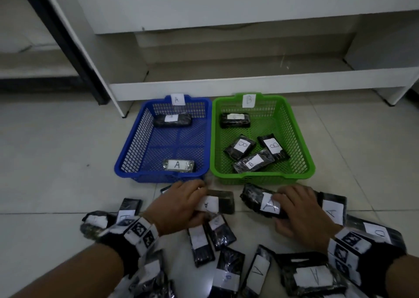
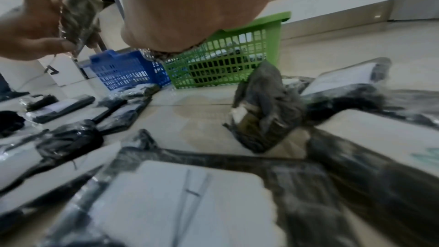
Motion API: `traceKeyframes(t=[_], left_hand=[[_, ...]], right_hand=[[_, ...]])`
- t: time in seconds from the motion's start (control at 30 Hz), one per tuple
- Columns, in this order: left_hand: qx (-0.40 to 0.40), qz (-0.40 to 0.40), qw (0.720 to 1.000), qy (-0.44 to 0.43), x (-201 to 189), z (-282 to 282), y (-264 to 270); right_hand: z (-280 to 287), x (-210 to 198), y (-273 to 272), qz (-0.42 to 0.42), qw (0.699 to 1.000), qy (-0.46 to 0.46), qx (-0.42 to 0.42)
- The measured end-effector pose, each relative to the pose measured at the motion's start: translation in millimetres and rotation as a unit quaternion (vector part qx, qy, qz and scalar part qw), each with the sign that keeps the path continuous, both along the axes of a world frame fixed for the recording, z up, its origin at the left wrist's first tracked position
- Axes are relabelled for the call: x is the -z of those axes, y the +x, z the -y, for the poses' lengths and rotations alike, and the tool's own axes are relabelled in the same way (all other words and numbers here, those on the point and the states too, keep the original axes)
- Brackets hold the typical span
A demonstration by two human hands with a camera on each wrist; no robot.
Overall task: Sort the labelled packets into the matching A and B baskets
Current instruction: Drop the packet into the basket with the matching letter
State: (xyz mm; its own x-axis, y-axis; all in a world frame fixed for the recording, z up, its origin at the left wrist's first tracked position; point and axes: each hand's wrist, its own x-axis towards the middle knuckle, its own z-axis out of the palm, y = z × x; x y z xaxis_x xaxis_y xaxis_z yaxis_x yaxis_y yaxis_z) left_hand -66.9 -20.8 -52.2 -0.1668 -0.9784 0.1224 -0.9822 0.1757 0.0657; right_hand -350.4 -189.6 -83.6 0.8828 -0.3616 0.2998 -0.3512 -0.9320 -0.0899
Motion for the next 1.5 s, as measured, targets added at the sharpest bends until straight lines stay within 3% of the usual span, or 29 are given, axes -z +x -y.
traceKeyframes(t=[0.1, 0.2, 0.27, 0.33, 0.5, 0.63, 0.73, 0.87, 1.0, 1.17, 1.23, 1.3, 1.4, 1.5], left_hand=[[-0.092, -0.032, 0.994, -0.046, -26, -8, 45], [-0.25, -0.119, 0.954, -0.117, -53, -6, 83], [-0.331, -0.152, 0.926, -0.101, -64, 2, 111], [-0.361, -0.17, 0.916, -0.049, -67, 13, 138], [-0.346, -0.227, 0.902, 0.125, -64, 49, 184], [-0.317, -0.269, 0.904, 0.1, -45, 64, 203], [-0.354, -0.215, 0.905, 0.094, -26, 60, 202], [-0.338, -0.136, 0.924, 0.114, -5, 58, 197], [-0.302, -0.09, 0.927, 0.203, 25, 65, 184], [-0.275, -0.078, 0.935, 0.209, 10, 64, 184], [-0.269, -0.134, 0.939, 0.164, -11, 51, 191], [-0.28, -0.205, 0.934, 0.089, -29, 24, 198], [-0.29, -0.321, 0.901, 0.033, -38, -31, 208], [-0.325, -0.295, 0.894, 0.092, -36, -92, 216]], right_hand=[[-11, -17, 22, 0.061, 0.994, 0.096, 0.0], [-12, -37, 65, 0.114, 0.972, 0.197, 0.061], [-2, -53, 104, 0.102, 0.967, 0.209, 0.108], [11, -67, 143, 0.058, 0.968, 0.193, 0.148], [39, -87, 234, -0.017, 0.955, 0.241, 0.171], [38, -79, 282, -0.015, 0.956, 0.248, 0.156], [30, -54, 302, -0.099, 0.955, 0.25, 0.122], [17, -32, 313, -0.152, 0.959, 0.185, 0.151], [7, -8, 314, -0.238, 0.955, 0.115, 0.131], [7, -20, 318, -0.307, 0.937, 0.081, 0.147], [6, -28, 316, -0.263, 0.941, 0.143, 0.156], [-7, -38, 313, -0.149, 0.957, 0.194, 0.153], [-47, -51, 310, -0.019, 0.976, 0.191, 0.102], [-106, -54, 307, 0.042, 0.986, 0.163, 0.022]])
